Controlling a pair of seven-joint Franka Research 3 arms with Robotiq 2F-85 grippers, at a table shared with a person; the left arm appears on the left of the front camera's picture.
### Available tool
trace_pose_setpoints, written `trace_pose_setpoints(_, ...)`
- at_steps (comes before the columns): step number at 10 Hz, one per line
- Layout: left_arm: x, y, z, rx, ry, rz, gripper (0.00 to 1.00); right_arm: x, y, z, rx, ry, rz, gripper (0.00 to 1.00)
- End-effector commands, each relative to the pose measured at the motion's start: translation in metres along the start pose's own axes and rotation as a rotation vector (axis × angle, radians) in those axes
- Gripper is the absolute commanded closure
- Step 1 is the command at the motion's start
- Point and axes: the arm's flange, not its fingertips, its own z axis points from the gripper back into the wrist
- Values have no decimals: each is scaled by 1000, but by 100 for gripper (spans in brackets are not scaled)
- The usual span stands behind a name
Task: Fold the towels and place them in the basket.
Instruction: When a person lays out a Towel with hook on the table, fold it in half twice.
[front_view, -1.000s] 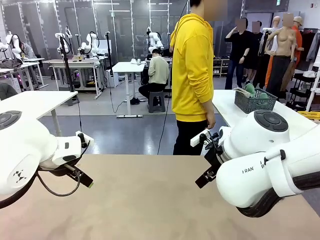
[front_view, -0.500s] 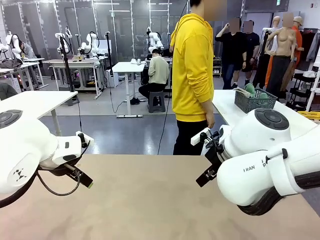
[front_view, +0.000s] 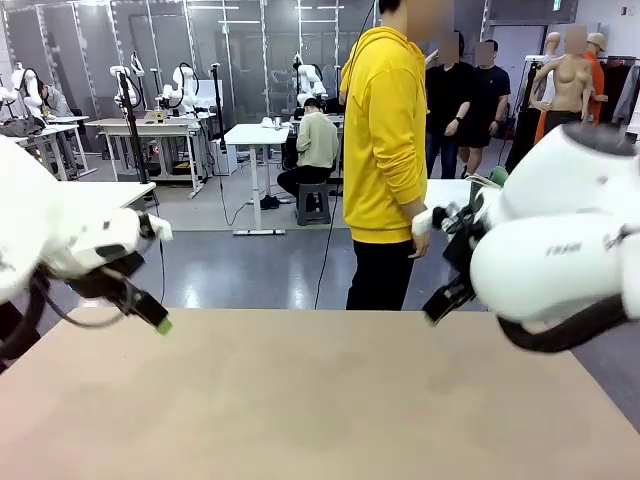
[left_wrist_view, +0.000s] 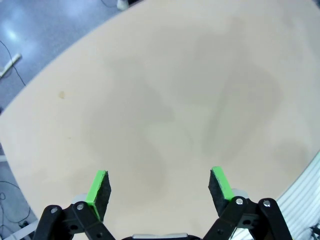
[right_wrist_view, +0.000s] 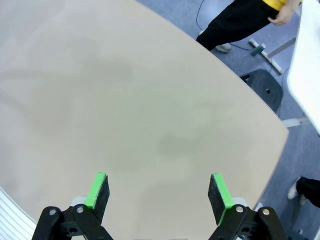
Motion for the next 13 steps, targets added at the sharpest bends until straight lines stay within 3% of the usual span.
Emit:
trace_pose_setpoints(1, 3, 25, 60, -59, -32, 11, 0, -4, -32, 56, 39, -54, 12, 0)
trace_pose_setpoints(4, -17, 48, 158, -49, -110, 30, 0, -45, -74, 136, 55, -165, -56, 0)
trace_pose_setpoints(7, -43, 39, 219, -4, -144, 86, 0, -81, -82, 204, -11, -238, -71, 0)
trace_pose_setpoints(10, -53, 26, 239, 64, -159, 141, 0, -92, -78, 232, -61, -249, -59, 0)
trace_pose_setpoints(13, -52, 22, 232, 40, -143, 135, 0, -87, -76, 234, -45, -246, -42, 0)
